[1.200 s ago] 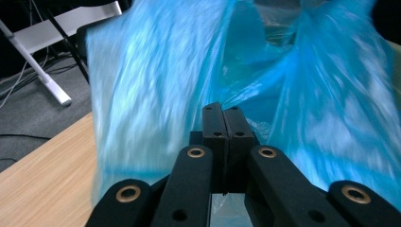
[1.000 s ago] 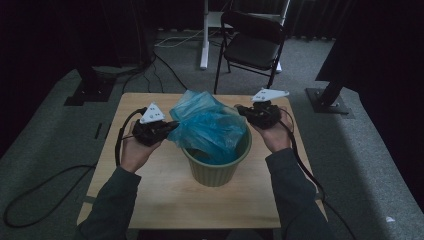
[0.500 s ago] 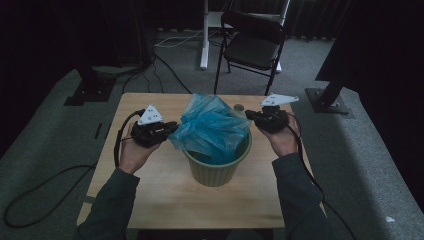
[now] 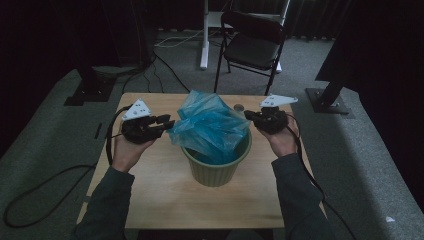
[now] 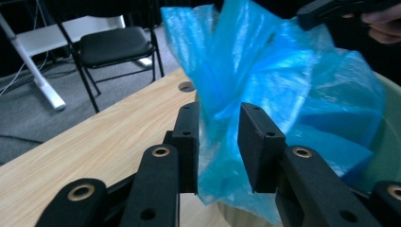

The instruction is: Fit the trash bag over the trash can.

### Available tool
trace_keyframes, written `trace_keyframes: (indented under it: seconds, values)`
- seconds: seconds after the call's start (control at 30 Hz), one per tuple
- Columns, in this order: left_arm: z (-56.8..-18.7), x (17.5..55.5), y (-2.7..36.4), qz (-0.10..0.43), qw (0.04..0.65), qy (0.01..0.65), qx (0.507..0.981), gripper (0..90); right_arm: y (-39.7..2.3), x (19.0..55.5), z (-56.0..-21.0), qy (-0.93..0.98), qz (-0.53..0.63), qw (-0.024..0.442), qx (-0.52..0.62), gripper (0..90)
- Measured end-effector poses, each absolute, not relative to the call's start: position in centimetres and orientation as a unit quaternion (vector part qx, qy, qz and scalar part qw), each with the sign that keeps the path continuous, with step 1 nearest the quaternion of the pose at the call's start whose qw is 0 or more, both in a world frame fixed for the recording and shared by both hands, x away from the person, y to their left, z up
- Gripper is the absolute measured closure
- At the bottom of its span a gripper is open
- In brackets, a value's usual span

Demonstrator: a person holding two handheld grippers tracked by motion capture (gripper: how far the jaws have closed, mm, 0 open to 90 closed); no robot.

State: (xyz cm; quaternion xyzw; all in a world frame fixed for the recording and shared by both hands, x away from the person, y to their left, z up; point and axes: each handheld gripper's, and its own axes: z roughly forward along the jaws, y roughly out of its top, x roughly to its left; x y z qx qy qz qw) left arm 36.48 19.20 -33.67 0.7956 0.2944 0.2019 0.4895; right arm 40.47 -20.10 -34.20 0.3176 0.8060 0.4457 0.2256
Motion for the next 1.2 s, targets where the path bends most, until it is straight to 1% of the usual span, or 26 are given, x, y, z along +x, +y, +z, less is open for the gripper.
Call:
trace_keyframes:
  seconds: [0.3, 0.6, 0.83, 1.03, 1.1, 1.17, 1.2]
  values:
    - [-34.2, 39.1, 18.1, 0.185, 0.470, 0.327, 0.799, 68.2, -19.6, 40.3, -34.2, 0.810, 0.450, 0.225, 0.301, 89.9]
    - [-34.4, 40.5, 15.2, 0.181, 0.450, 0.317, 0.815, 66.7, -19.1, 40.3, -34.4, 0.815, 0.449, 0.221, 0.293, 89.8]
    - [-34.8, 40.9, 13.3, 0.192, 0.432, 0.312, 0.824, 60.0, -18.9, 40.3, -34.3, 0.816, 0.453, 0.217, 0.286, 89.8]
    - [-34.9, 41.1, 11.9, 0.220, 0.409, 0.314, 0.828, 54.3, -18.8, 40.2, -34.1, 0.816, 0.454, 0.219, 0.281, 89.7]
    - [-35.0, 41.1, 11.5, 0.239, 0.395, 0.318, 0.829, 54.6, -18.7, 40.2, -34.0, 0.816, 0.455, 0.219, 0.281, 89.8]
    - [-35.2, 41.3, 11.2, 0.253, 0.381, 0.321, 0.830, 58.0, -18.7, 40.2, -34.0, 0.816, 0.454, 0.220, 0.281, 89.8]
    - [-35.4, 41.4, 11.1, 0.257, 0.379, 0.322, 0.829, 66.9, -18.8, 40.2, -34.0, 0.816, 0.454, 0.221, 0.282, 89.8]
